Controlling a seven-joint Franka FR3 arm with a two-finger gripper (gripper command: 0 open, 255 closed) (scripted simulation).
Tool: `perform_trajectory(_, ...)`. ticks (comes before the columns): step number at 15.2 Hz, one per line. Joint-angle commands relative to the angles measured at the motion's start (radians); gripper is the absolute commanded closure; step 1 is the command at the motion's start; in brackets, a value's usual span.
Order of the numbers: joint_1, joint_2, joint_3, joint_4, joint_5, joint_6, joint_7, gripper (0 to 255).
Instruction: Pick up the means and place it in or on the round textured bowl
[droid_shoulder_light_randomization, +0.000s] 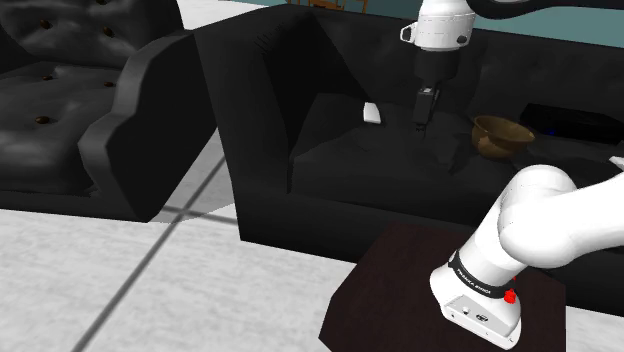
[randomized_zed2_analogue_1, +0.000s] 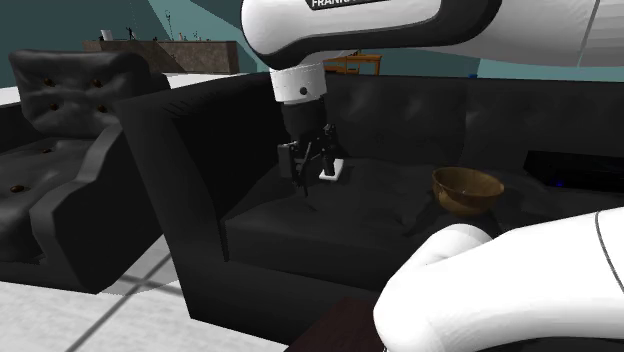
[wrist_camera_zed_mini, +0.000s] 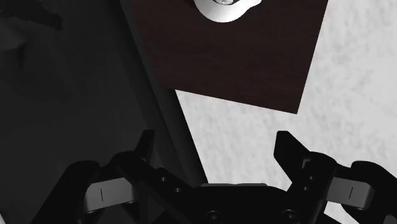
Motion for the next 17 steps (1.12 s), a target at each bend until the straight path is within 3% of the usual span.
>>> perform_trajectory(1, 0.000, 0.000, 0.000, 0.000, 0.000, 0.000, 0.000, 0)
perform_trajectory(9, -0.096, 0.284, -0.039, 0.104, -0.011, 0.191, 0.123, 0)
perform_trajectory(17, -0.174, 0.557, -0.094, 0.266, -0.009, 0.317, 0.233, 0)
